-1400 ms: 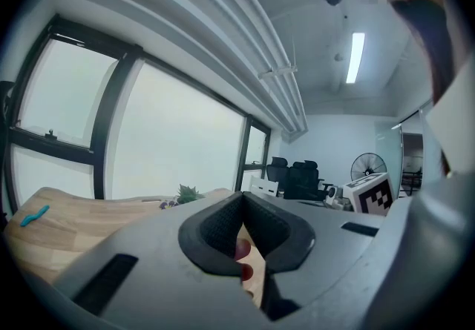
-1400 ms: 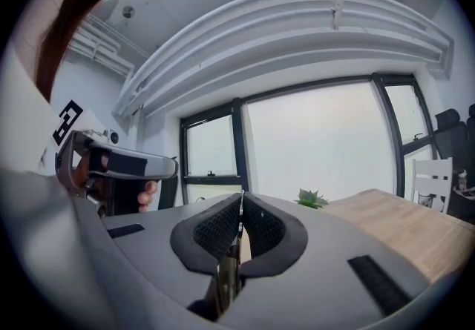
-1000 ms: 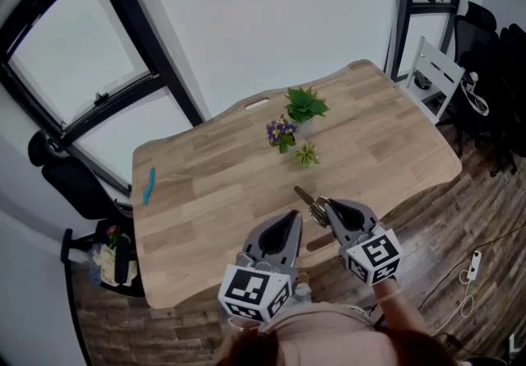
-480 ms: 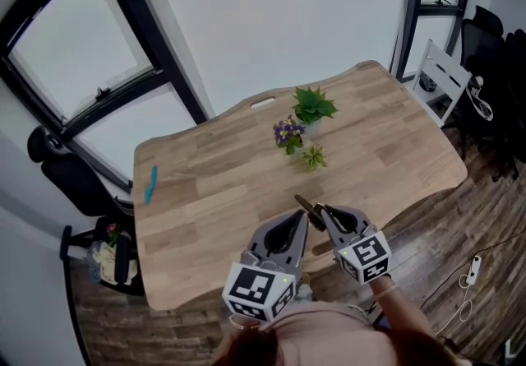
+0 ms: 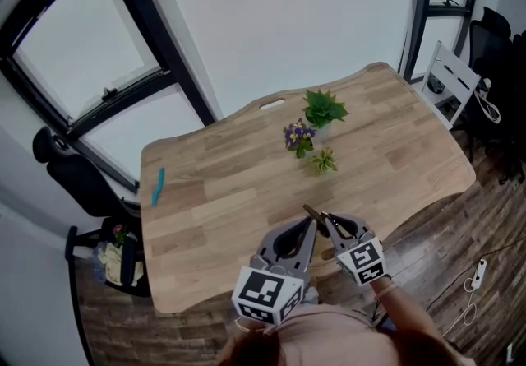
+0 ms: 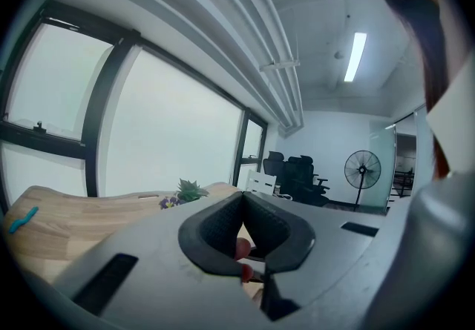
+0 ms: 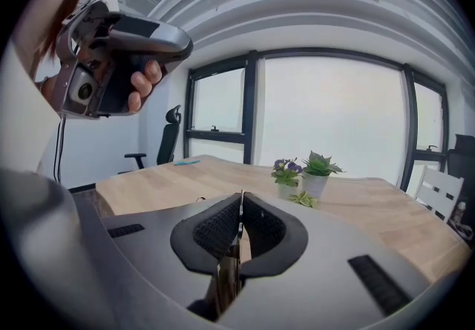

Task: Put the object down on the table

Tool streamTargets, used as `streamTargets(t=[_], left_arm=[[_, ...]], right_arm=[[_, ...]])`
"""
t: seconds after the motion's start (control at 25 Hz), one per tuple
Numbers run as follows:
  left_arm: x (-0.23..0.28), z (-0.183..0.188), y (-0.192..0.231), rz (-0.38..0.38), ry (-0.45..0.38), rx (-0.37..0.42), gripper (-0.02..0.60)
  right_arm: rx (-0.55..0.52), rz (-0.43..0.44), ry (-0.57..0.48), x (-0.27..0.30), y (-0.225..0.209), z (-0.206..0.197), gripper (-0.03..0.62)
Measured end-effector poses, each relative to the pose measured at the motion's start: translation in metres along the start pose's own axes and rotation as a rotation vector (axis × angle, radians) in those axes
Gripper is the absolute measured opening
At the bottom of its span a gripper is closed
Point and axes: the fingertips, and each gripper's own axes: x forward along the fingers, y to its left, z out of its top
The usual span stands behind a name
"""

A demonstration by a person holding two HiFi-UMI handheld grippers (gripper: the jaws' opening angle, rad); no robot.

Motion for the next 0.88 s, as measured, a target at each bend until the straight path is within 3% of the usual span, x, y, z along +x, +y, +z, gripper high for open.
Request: streamTargets(t=[0.88], left_arm=[[-0.002,-0.018,0.027,0.041,0.033,-0.042,0.002]], right_arm=[[-0.130,-0.021,0.137,0.049,-0.006,-0.074,0.005]])
